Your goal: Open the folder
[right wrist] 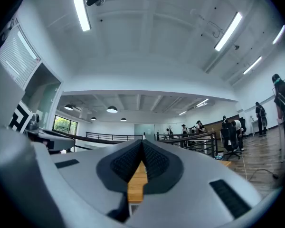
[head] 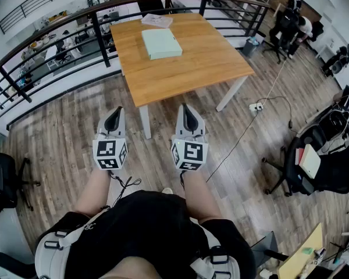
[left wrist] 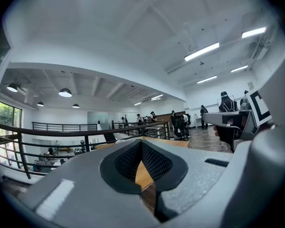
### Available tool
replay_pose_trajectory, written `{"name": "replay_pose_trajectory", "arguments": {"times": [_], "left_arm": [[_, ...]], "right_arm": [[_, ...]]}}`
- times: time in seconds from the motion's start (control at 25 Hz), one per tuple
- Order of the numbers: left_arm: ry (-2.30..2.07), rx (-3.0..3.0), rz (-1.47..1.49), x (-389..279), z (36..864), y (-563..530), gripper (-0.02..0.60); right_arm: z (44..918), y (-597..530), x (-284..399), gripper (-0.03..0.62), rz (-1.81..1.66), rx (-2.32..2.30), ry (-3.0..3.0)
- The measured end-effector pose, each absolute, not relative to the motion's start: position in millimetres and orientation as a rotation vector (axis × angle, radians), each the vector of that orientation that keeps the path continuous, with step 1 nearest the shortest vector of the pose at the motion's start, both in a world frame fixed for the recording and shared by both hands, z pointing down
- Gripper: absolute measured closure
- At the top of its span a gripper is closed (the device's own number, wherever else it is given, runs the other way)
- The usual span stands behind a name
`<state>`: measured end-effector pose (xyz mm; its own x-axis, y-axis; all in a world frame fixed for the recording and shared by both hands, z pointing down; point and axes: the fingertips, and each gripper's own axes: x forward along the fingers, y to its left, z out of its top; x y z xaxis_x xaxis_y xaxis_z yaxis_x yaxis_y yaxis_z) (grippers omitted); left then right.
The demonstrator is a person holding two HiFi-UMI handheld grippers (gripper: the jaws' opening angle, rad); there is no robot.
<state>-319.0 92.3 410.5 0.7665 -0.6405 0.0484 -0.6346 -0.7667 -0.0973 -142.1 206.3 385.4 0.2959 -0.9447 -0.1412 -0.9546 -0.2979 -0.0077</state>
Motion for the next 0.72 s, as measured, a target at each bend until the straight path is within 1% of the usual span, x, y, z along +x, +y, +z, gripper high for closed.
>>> {"name": "replay_pose_trajectory", "arguments": {"times": [0.24,0.72], "left_arm": [[1.060,-2.881,-0.117,-303.1,412.7,97.3,0.578],[1.115,-2.938,-0.108,-262.8,414.8,99.8,0.578]], "right_arm": [[385.8,209.9,-135.5,0.588,0.174,-2.383,1.859],[388.1,219.1,-89.6,0.588,0.162,-2.367,1.861]]}}
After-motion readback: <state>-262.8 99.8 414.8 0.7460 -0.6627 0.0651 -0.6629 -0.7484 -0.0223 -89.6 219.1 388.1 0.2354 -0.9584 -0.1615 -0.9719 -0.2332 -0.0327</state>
